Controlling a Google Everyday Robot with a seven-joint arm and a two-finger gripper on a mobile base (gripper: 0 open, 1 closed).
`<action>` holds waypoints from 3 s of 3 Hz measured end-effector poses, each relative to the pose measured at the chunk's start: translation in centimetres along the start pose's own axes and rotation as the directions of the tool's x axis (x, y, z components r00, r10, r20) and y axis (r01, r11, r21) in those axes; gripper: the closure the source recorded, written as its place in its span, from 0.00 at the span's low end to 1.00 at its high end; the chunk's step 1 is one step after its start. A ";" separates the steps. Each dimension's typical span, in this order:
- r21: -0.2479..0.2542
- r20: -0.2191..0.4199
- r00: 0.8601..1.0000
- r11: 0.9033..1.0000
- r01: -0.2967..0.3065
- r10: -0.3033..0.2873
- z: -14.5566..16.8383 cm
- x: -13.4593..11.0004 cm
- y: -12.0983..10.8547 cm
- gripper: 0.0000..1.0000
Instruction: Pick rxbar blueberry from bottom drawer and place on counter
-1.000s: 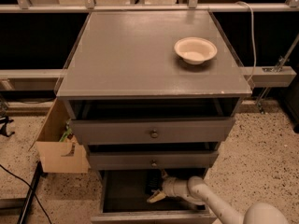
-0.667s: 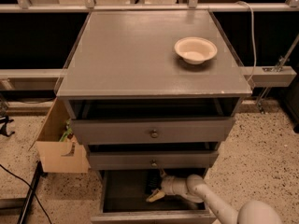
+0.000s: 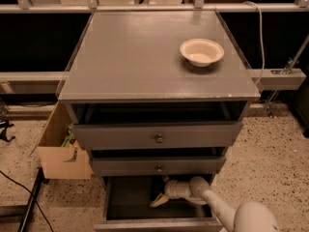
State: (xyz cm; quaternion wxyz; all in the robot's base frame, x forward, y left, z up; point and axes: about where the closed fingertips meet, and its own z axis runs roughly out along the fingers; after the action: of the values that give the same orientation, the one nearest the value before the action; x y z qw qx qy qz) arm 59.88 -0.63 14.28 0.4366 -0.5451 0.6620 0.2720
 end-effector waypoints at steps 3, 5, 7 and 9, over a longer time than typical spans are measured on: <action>-0.015 -0.017 1.000 1.000 0.015 -0.016 0.9 0.7 -0.4 0.00; 0.003 -0.086 0.995 0.999 0.041 -0.041 1.2 1.7 -0.6 0.00; 0.007 -0.164 0.986 1.000 0.027 -0.025 1.7 2.6 -0.8 0.00; 0.007 -0.235 0.971 0.999 -0.035 0.035 1.7 3.7 -1.0 0.01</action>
Offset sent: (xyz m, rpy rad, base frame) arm 0.0118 -0.0033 -0.0150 -0.0398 -0.0075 0.0123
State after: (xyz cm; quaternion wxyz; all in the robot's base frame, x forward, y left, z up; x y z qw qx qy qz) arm 61.22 -1.26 10.37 0.3509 -0.5611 0.7190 0.2121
